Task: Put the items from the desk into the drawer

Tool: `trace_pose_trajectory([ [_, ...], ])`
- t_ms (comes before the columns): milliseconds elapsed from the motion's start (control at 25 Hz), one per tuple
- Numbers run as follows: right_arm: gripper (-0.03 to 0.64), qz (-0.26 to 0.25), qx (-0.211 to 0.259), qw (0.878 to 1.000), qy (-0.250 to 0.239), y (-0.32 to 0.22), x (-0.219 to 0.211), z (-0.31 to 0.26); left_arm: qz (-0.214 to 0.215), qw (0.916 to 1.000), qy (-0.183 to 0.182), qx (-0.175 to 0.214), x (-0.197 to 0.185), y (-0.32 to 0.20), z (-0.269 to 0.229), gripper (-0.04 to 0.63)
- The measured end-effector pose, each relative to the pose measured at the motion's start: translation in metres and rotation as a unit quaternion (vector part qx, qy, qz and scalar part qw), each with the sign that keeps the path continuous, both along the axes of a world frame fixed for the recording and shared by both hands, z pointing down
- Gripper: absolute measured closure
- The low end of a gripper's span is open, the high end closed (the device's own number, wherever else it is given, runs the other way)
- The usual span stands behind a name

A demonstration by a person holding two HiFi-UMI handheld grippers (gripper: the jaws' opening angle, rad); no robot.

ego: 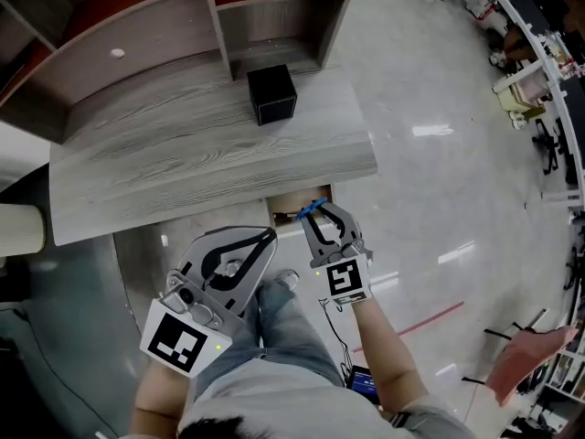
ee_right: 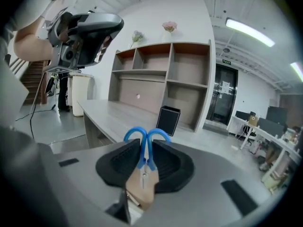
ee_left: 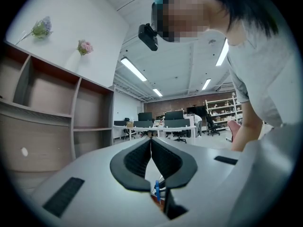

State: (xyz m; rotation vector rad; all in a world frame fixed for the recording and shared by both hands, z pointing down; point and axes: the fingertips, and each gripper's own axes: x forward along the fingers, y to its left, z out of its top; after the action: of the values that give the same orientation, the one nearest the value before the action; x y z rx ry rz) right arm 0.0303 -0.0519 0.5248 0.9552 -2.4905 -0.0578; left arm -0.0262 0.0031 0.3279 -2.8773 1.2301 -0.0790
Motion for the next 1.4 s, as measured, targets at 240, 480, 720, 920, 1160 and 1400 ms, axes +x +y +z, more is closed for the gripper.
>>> trace_pose_trajectory([
  [240,0.522,0.027,-0.031,0.998,0.050,-0.012,0.002,0.032,-0.012,0.9999,-0.002,-0.006,-0.016,-0.002,0.007,0.584],
  [480,0.518,0.027,-0.051,0.994,0.089,-0.012,0.006,0.053,-0.019,0.9998,-0.003,-0.006,-0.022,-0.002,0.006,0.584],
  [720,0.509,0.026,-0.075,0.992,0.093,-0.007,0.010,0.062,-0.018,0.9998,-0.003,-0.006,-0.021,-0.003,0.006,0.584],
  [920,0.495,0.034,-0.080,0.993,0.086,-0.010,0.013,0.060,-0.014,0.9999,-0.005,-0.006,-0.018,-0.004,0.005,0.584],
  [1160,0.502,0.037,-0.075,0.994,0.063,-0.012,0.014,0.052,-0.012,0.9999,-0.005,-0.004,-0.016,-0.004,0.006,0.584],
  [1400,0.596,0.046,-0.071,0.996,0.003,-0.011,0.009,0.025,-0.007,1.0000,-0.004,0.002,-0.013,0.000,-0.001,0.584],
])
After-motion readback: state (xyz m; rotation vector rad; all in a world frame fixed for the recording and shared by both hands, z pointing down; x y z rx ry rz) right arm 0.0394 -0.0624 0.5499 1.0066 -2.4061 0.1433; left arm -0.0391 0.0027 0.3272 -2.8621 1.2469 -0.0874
